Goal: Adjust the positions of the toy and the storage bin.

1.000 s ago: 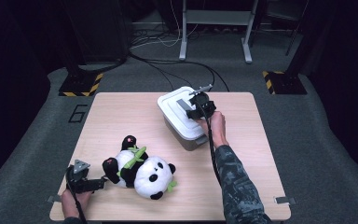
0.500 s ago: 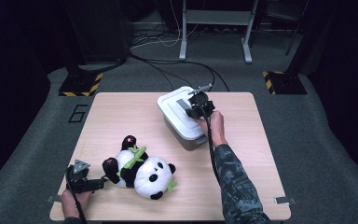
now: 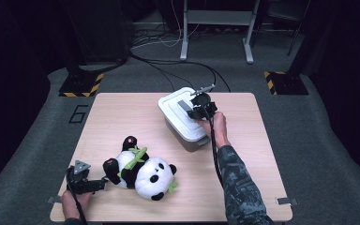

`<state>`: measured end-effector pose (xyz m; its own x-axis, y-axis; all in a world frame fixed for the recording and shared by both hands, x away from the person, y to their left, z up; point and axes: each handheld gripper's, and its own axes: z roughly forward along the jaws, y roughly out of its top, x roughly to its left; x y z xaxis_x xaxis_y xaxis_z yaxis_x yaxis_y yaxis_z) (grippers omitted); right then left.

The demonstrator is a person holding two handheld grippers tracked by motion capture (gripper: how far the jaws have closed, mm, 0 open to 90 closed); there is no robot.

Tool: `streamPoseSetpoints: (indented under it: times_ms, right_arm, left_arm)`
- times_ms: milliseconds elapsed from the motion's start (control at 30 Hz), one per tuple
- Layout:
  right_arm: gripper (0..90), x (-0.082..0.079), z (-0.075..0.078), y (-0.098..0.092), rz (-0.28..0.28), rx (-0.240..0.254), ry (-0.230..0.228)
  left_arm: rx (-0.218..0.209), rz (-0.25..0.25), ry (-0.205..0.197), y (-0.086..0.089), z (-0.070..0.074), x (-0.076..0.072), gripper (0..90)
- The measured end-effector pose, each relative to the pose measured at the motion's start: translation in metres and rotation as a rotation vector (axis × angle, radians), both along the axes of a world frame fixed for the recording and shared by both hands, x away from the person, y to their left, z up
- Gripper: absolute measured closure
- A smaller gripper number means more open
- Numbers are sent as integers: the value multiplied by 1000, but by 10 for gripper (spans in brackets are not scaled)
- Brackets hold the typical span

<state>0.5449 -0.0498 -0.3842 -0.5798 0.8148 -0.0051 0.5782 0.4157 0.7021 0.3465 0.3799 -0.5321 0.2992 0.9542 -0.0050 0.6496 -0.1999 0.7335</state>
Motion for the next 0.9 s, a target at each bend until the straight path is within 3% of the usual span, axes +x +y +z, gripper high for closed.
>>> streamPoseSetpoints:
  times_ms: [900]
  right_arm:
    - [671, -29, -1, -8, 8, 20, 11]
  left_arm:
    - [0, 1, -1, 0, 0, 0, 39]
